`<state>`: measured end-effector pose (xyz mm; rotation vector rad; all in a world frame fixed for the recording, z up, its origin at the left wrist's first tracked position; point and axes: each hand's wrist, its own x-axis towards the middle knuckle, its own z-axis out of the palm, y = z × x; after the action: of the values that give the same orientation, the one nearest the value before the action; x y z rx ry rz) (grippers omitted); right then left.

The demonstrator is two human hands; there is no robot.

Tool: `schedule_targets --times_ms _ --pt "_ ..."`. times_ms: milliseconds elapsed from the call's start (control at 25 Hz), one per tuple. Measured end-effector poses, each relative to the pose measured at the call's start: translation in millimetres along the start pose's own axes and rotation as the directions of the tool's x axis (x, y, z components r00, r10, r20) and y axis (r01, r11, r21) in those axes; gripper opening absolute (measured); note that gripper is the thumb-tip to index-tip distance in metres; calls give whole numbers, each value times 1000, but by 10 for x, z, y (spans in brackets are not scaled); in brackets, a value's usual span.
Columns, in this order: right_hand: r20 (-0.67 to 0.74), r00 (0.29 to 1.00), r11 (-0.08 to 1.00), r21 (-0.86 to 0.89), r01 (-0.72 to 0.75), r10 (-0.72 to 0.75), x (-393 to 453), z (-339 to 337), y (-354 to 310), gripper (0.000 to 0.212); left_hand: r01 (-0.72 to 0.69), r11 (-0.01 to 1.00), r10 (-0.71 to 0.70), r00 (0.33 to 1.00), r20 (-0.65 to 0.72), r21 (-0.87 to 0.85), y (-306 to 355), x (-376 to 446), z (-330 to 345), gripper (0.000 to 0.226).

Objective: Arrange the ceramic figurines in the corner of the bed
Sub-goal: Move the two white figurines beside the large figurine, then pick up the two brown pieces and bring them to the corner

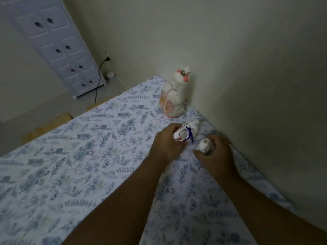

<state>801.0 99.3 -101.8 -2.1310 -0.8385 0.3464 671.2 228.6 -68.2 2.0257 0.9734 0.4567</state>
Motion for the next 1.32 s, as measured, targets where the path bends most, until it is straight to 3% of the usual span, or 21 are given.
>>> schedule_targets --times_ms 240,440,840,1040,1160,1240,1320 --pt "-57 998 996 90 -1 6 186 92 187 53 17 999 -17 1000 -6 -47 -36 320 273 42" --pt "-79 997 995 99 16 -8 169 154 305 53 -72 993 66 996 -66 -92 -105 269 354 49" --pt "-54 997 993 99 -57 62 -53 111 239 54 45 996 -46 999 -18 -79 -84 184 277 54" --pt "-26 998 995 72 -62 64 -116 139 273 63 94 988 -94 996 7 -123 -57 138 277 55" --pt "3 996 995 46 -84 84 -175 103 175 82 138 977 -139 990 10 -161 -36 -42 164 61" --pt "-12 1000 999 -44 -22 21 -278 35 -1 89 170 978 -176 983 -43 -117 -31 -345 -40 59" --pt "-11 996 988 -130 87 -89 -458 -12 -246 85 120 993 -122 984 -130 -21 -69 -800 -322 52"
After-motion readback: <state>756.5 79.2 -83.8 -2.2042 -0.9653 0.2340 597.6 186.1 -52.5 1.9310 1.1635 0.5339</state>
